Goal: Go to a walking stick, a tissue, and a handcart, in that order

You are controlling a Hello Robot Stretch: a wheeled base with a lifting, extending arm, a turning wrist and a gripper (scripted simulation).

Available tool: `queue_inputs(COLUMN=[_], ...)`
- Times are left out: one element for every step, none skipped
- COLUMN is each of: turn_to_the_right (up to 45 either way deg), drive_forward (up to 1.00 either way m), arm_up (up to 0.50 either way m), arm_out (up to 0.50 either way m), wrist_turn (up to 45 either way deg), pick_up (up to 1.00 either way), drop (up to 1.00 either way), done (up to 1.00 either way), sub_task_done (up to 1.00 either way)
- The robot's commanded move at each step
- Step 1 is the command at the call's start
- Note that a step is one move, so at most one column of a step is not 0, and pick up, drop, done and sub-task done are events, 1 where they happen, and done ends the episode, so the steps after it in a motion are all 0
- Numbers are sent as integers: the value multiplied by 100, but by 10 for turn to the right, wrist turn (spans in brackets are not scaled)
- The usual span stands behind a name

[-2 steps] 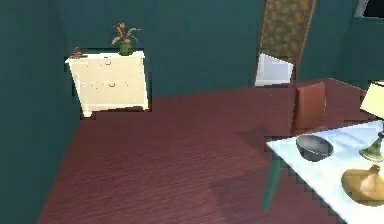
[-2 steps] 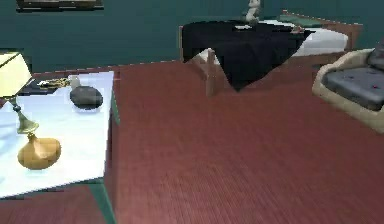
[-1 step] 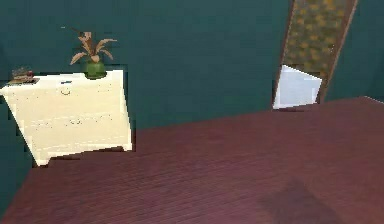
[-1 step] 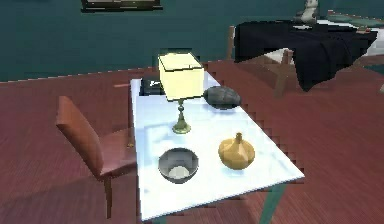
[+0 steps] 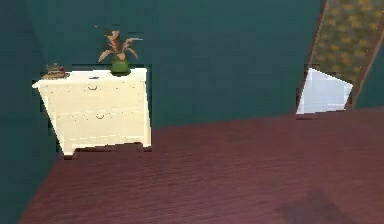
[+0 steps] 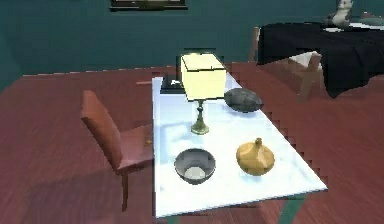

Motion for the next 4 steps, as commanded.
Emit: queue_inputs(turn_to_the_right=[0,420,0,30], drive_forward=[40,0,100,0], arm_up=[0,0,0,0], arm_out=[0,0,0,0], wrist_turn=[0,0,0,0], pick_up=[0,0,0,0], drop=[0,0,0,0], done=[0,0,0,0], sub_task_done=[0,0,0,0])
